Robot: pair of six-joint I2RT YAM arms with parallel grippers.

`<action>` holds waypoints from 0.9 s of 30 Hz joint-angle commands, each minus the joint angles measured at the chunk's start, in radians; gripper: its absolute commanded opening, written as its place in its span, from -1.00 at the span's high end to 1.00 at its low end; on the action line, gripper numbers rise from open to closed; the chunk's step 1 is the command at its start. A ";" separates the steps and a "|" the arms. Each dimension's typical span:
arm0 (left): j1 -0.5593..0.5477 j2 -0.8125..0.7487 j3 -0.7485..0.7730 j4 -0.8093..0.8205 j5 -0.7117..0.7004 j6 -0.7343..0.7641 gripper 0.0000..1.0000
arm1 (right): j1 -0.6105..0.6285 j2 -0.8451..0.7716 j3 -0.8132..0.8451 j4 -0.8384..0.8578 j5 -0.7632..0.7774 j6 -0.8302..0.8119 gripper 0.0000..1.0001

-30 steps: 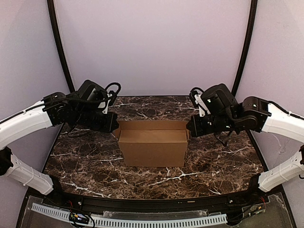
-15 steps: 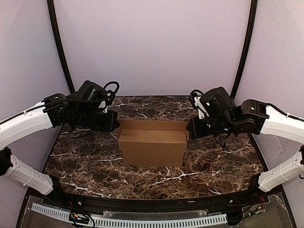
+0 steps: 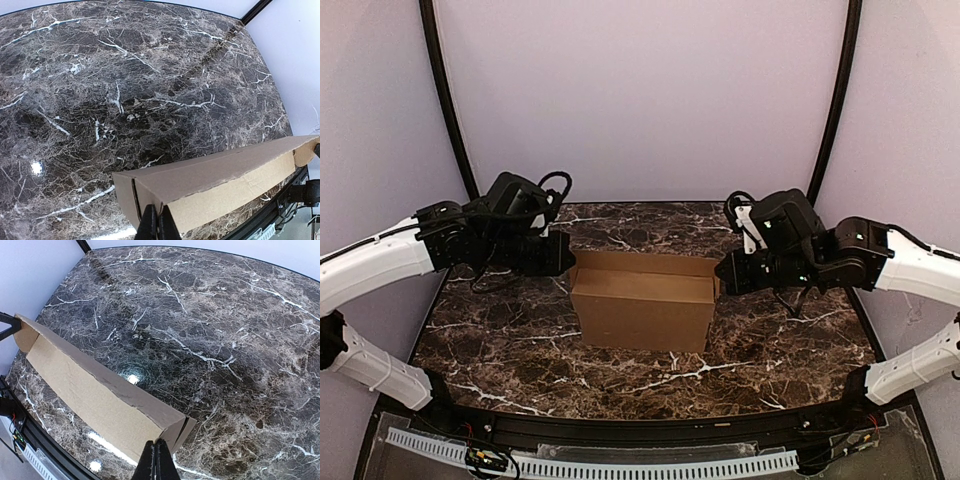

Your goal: Fold the paper box

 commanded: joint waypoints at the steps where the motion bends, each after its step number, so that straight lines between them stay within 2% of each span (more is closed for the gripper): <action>1: -0.027 0.007 -0.030 0.084 0.081 -0.013 0.99 | 0.028 -0.011 0.000 0.136 -0.062 -0.005 1.00; 12: -0.044 -0.017 -0.094 0.093 0.055 0.019 0.99 | 0.029 0.016 0.018 0.149 -0.064 0.019 1.00; 27: -0.067 -0.055 -0.141 0.118 0.048 0.017 0.99 | 0.029 0.065 0.102 0.121 -0.008 0.141 1.00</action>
